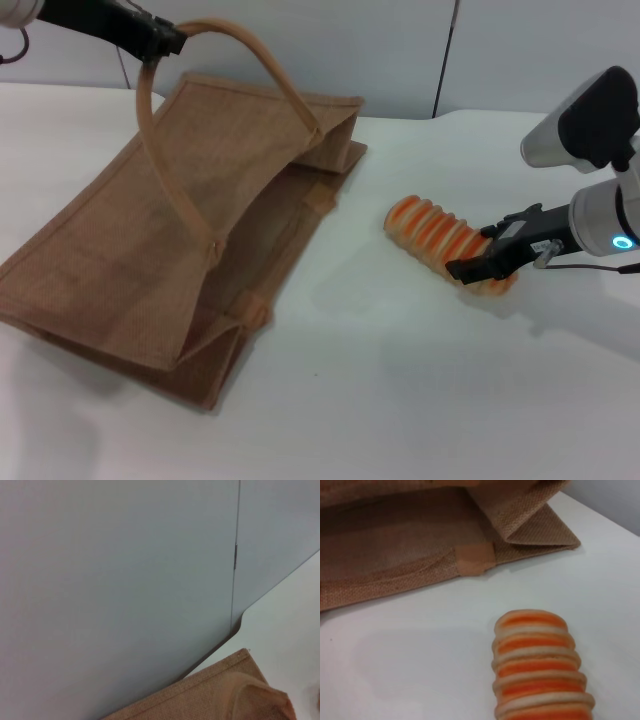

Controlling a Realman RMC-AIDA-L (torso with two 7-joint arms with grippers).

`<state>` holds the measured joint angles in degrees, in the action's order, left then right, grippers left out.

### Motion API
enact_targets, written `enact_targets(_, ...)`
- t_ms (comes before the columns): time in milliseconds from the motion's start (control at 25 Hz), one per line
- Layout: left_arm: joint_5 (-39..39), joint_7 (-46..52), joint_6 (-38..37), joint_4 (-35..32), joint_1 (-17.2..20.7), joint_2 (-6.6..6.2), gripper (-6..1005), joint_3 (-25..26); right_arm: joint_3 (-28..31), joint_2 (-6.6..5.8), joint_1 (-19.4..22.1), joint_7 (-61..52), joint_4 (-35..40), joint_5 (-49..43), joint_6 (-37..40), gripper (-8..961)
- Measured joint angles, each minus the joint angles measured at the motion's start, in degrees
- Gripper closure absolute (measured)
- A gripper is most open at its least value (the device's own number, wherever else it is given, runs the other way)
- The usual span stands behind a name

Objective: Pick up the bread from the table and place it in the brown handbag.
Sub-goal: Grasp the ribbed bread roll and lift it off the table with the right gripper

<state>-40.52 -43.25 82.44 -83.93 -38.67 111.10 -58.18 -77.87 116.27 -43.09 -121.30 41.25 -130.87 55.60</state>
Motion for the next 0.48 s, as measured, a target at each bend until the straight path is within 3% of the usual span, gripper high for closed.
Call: enact_targets(480, 0.0, 0.1, 0.0, -0.3, -0.7, 0.0, 882, 0.0, 0.0, -0.26, -0.5, -2.6, 0.4, -0.4, 0.5, 271)
